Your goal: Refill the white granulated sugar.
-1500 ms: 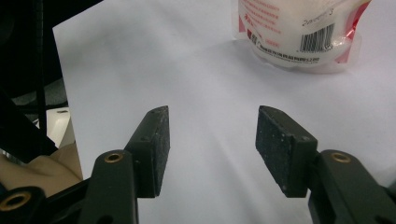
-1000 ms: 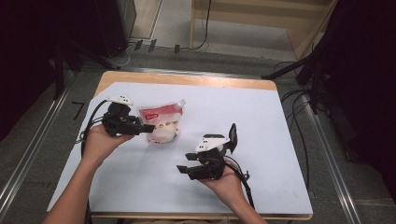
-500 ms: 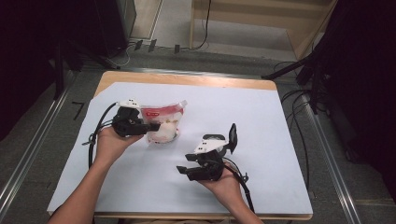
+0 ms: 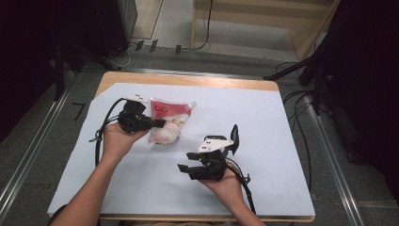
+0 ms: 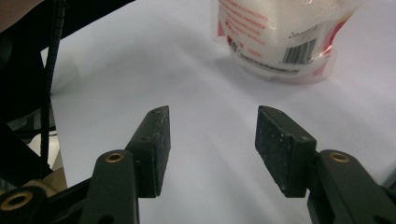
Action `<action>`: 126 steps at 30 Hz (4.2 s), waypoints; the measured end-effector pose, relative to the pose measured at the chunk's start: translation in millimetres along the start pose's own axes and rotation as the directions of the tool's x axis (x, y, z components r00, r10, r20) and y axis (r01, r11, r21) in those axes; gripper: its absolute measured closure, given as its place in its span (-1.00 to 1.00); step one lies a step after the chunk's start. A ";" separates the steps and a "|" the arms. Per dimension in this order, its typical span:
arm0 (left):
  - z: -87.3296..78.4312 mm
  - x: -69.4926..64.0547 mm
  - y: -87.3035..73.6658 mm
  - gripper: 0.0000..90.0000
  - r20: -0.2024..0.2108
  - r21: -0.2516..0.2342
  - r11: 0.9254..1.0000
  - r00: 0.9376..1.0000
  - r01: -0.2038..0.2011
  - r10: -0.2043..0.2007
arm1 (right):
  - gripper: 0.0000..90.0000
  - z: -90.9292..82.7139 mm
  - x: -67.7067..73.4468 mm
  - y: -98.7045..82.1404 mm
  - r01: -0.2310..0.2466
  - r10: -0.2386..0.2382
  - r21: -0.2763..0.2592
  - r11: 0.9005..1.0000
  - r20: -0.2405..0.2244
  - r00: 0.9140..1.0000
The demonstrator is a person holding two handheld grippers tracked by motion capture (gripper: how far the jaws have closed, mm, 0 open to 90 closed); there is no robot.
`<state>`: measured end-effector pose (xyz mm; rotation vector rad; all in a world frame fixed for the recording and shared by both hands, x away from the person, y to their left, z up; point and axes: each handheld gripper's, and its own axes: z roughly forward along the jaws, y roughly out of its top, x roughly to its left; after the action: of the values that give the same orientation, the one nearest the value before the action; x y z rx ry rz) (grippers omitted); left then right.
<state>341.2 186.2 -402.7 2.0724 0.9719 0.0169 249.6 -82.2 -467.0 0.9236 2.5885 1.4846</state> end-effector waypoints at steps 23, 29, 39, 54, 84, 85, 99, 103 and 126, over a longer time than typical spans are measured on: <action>-70.4 -57.7 25.4 1.00 0.117 -0.054 0.997 0.991 -0.054 0.060 | 0.21 23.6 12.8 16.6 -0.020 0.020 -0.004 1.000 0.051 0.999; -71.4 -62.4 23.9 1.00 0.148 -0.045 0.998 0.987 -0.049 0.055 | 0.25 31.6 12.5 15.9 -0.023 0.024 -0.005 1.000 0.081 0.996; -85.1 -76.1 16.6 1.00 0.147 -0.047 0.999 0.989 -0.022 0.029 | 0.29 37.3 6.9 11.6 -0.032 0.040 -0.066 0.997 0.115 0.993; -75.5 -75.8 12.8 1.00 0.144 -0.037 0.999 0.990 0.022 -0.016 | 0.31 43.4 23.5 8.4 0.073 -0.065 -0.061 0.995 0.134 0.989; -35.6 -79.8 13.1 0.81 0.104 -0.046 0.993 0.988 -0.112 0.117 | 0.22 37.6 42.7 7.0 0.139 -0.139 -0.012 0.990 0.019 0.990; -35.6 -79.8 13.1 0.81 0.104 -0.046 0.993 0.988 -0.112 0.117 | 0.22 37.6 42.7 7.0 0.139 -0.139 -0.012 0.990 0.019 0.990; -13.3 -80.4 12.7 0.71 0.151 -0.020 0.999 0.987 -0.047 0.049 | 0.29 32.9 53.4 6.8 0.108 -0.108 -0.004 0.994 -0.040 0.993; -9.9 -81.6 14.9 0.72 0.163 -0.012 1.000 0.986 -0.015 0.016 | 0.27 32.1 53.7 6.4 0.104 -0.104 -0.006 0.995 -0.031 0.994; 13.5 -90.9 22.8 0.50 0.251 0.099 0.995 0.967 0.012 -0.037 | 0.28 33.0 64.3 5.5 0.096 -0.095 0.012 0.995 -0.037 0.995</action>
<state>296.3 110.4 -367.9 2.0878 0.8545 -0.3058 209.0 -22.3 -463.6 0.7695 2.6300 1.4754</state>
